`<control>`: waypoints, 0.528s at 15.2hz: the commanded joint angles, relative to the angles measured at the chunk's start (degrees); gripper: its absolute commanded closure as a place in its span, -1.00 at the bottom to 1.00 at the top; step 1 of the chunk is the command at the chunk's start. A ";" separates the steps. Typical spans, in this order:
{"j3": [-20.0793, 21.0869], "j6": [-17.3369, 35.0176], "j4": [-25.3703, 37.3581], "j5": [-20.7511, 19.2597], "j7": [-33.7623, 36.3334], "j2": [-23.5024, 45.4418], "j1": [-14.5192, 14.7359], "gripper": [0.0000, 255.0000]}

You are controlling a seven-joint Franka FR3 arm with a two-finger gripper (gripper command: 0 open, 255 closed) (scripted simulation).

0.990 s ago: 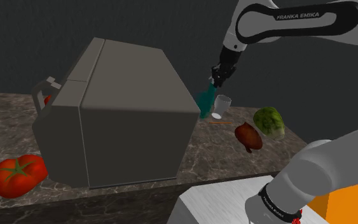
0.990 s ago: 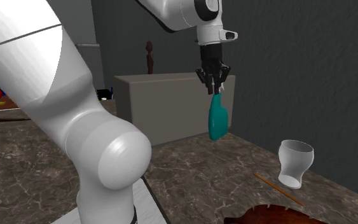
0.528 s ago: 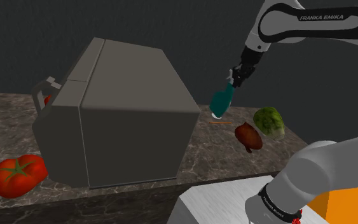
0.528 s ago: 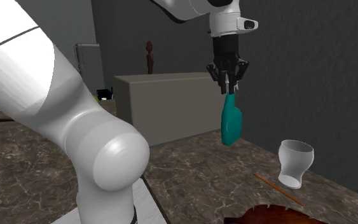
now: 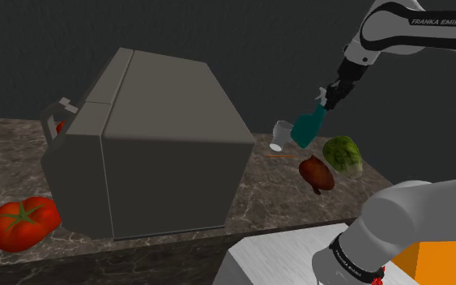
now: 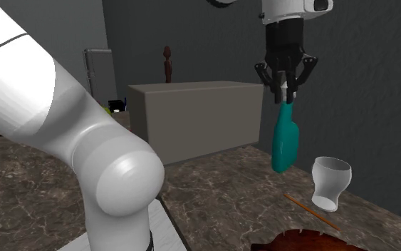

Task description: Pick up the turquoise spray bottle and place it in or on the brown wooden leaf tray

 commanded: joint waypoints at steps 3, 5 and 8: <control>-4.38 -1.67 1.06 -2.28 -5.68 -1.45 -2.03 1.00; -6.58 -2.42 2.25 -3.29 -8.46 -1.48 -2.88 1.00; -9.95 -3.44 4.50 -4.69 -12.68 -1.03 -3.98 1.00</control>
